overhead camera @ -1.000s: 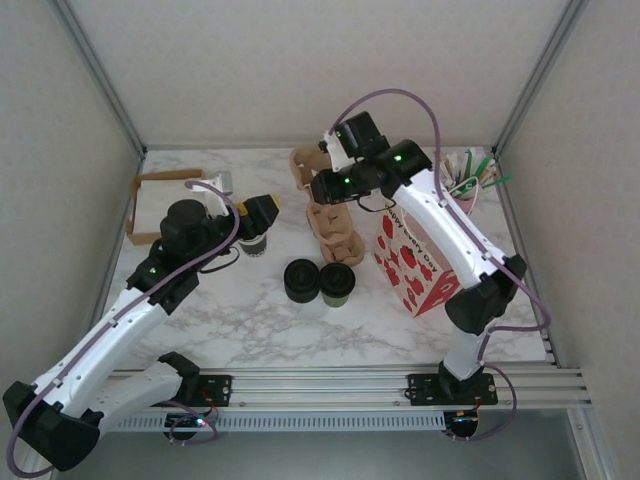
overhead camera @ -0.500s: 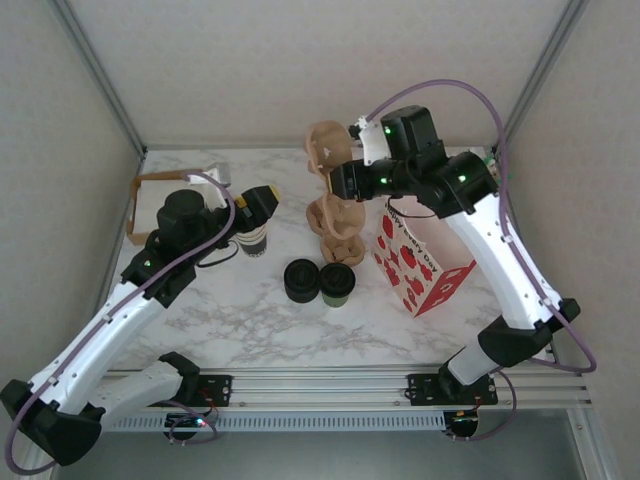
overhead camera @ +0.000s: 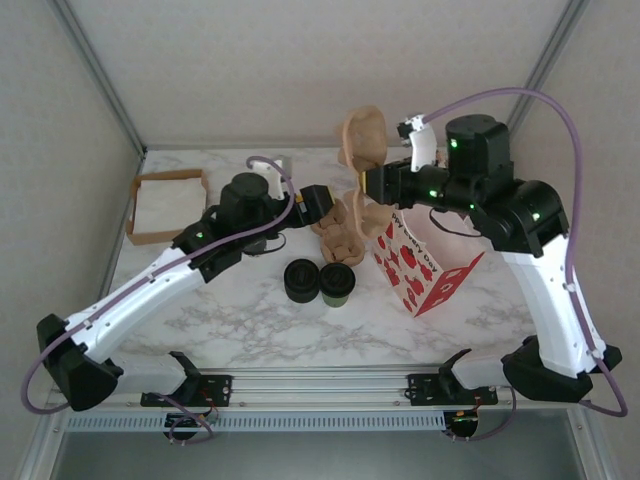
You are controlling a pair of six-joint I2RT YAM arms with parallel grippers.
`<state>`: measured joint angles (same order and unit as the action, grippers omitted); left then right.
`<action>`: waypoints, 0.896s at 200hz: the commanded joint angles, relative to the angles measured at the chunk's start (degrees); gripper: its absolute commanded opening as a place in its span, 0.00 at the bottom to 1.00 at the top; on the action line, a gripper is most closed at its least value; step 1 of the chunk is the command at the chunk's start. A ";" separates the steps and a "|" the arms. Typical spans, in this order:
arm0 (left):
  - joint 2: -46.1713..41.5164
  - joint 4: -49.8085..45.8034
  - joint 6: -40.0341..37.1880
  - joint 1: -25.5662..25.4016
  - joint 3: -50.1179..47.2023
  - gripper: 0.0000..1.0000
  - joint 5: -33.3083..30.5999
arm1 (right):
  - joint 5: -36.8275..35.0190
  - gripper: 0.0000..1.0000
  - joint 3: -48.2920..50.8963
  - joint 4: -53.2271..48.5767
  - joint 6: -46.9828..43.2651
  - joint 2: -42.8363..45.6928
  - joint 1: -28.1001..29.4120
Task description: Pack the takeout coffee
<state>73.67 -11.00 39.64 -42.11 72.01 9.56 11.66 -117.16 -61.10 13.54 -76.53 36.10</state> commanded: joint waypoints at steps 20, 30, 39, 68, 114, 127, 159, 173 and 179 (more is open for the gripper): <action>4.19 2.13 0.90 -4.18 4.14 0.80 -2.26 | -10.49 0.36 -3.06 -5.03 -3.55 2.24 -1.09; 4.95 3.01 0.79 -5.18 4.36 0.80 -2.31 | -12.85 0.36 -3.61 -6.02 -4.04 2.40 -1.25; 5.46 3.58 0.75 -6.06 4.46 0.80 -2.48 | -15.00 0.36 -3.97 -6.89 -4.44 2.48 -1.28; 5.19 4.38 1.05 -8.10 3.73 0.80 -4.19 | -21.11 0.36 -4.96 -8.97 -5.11 3.13 -1.38; 4.02 7.08 2.44 -10.35 2.00 0.83 -2.68 | -35.10 0.36 -5.93 -14.46 -6.23 3.43 -1.46; 4.37 7.73 2.70 -11.17 2.04 0.85 -1.74 | -38.84 0.36 -5.86 -15.88 -6.43 3.40 -1.53; 4.54 11.94 4.10 -12.56 1.29 0.90 1.20 | -43.11 0.37 -4.72 -18.23 -6.27 3.50 -2.18; 5.75 13.10 4.72 -12.74 1.91 0.93 4.07 | -42.44 0.37 -3.78 -18.74 -5.89 3.45 -2.86; 6.75 12.95 5.04 -12.74 2.64 0.93 5.19 | -41.98 0.37 -3.46 -19.08 -5.66 3.40 -3.16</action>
<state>79.15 -2.28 42.94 -54.26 74.00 9.69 -27.16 -121.60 -77.84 8.08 -73.65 33.95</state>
